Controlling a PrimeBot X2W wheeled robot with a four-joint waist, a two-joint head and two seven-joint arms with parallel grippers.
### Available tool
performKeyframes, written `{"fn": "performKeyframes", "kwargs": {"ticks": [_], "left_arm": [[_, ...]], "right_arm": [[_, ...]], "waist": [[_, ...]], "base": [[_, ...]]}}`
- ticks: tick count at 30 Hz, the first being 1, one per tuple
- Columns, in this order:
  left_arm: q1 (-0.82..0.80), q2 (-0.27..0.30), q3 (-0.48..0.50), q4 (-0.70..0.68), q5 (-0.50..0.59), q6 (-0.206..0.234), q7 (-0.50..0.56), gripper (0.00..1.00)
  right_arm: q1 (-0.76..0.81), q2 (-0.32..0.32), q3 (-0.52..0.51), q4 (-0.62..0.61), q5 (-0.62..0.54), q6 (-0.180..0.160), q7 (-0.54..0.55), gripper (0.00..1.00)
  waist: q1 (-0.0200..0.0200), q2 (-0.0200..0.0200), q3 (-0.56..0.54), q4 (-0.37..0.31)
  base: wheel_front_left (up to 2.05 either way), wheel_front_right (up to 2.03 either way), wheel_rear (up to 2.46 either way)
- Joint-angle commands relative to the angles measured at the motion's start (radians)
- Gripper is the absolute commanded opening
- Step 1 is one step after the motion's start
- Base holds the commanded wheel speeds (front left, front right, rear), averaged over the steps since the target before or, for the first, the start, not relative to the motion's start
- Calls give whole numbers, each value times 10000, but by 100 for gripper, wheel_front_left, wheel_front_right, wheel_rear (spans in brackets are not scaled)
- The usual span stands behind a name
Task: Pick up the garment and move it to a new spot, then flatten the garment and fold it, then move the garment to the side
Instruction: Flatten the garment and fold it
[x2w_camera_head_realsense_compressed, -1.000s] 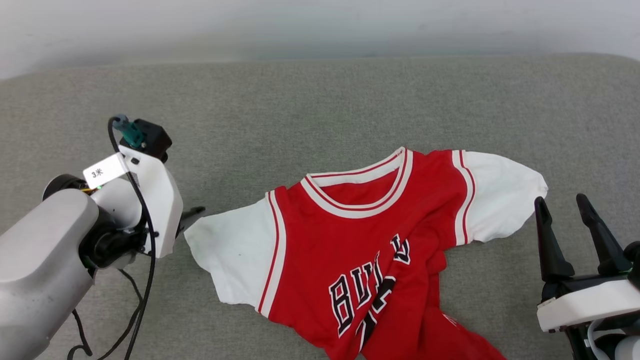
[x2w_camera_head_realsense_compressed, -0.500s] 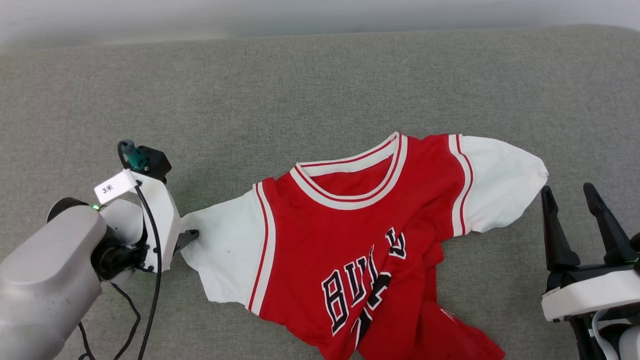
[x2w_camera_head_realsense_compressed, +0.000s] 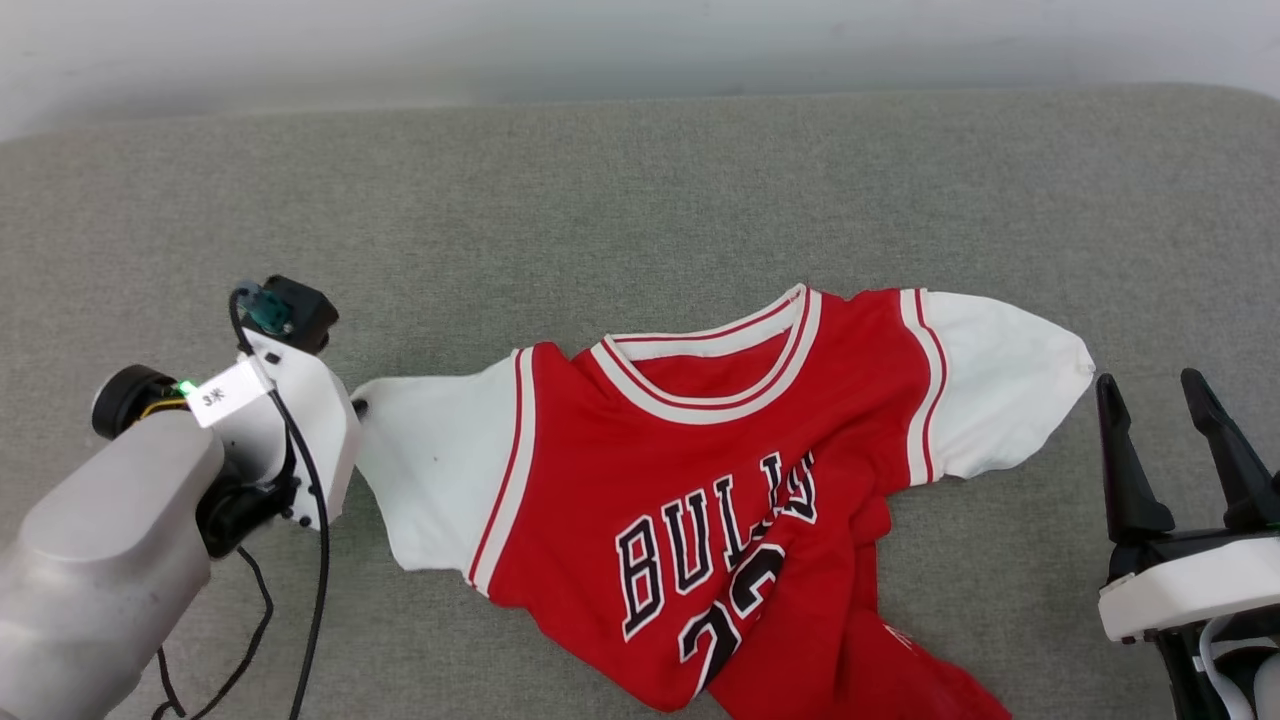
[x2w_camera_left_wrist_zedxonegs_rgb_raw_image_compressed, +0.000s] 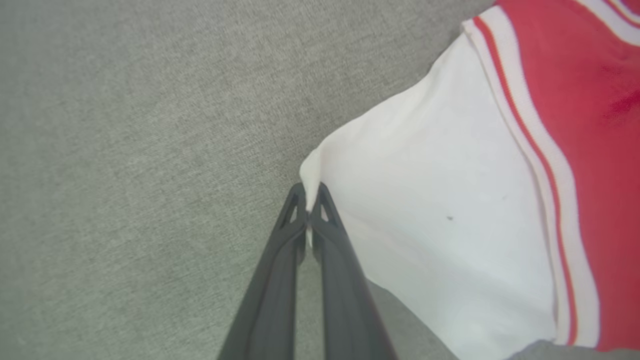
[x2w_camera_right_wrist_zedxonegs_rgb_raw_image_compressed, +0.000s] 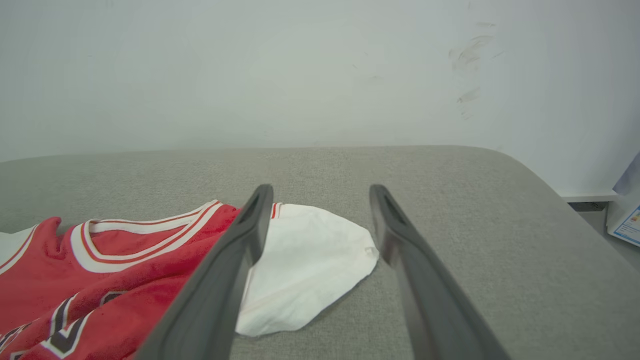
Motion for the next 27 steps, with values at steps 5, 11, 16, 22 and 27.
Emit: {"fn": "performKeyframes", "kwargs": {"ticks": [5, 11, 16, 22, 27], "left_arm": [[-265, 283, 408, 76, 75, 238, -915, 0], [-57, 711, 638, -215, 165, 587, -1577, 0], [72, 874, 740, -779, 207, 836, -1890, 0], [-125, 821, 779, -1589, 421, 1159, -2174, 0], [-367, 731, 809, -2258, 669, 1445, -2399, 0]], "right_arm": [[72, -253, -207, 15, 22, -11, 123, 100], [-250, -971, -412, -76, -117, -11, 502, 100], [-1051, -2148, -124, -88, 112, -11, 1377, 100], [-2481, -3902, 1023, 284, 1053, -11, 3464, 100], [-3533, -5365, 2426, 760, 2247, -11, 5833, 100]], "waist": [[-1, 0, -483, 245], [-1, 0, -677, 453], [-1, 0, -559, 697], [-1, 0, -116, 1087], [-1, 0, 383, 1443]], "base": [[0, 0, 0], [0, 0, 0], [0, 0, 0], [0, 0, 0], [0, 0, 0]]}}
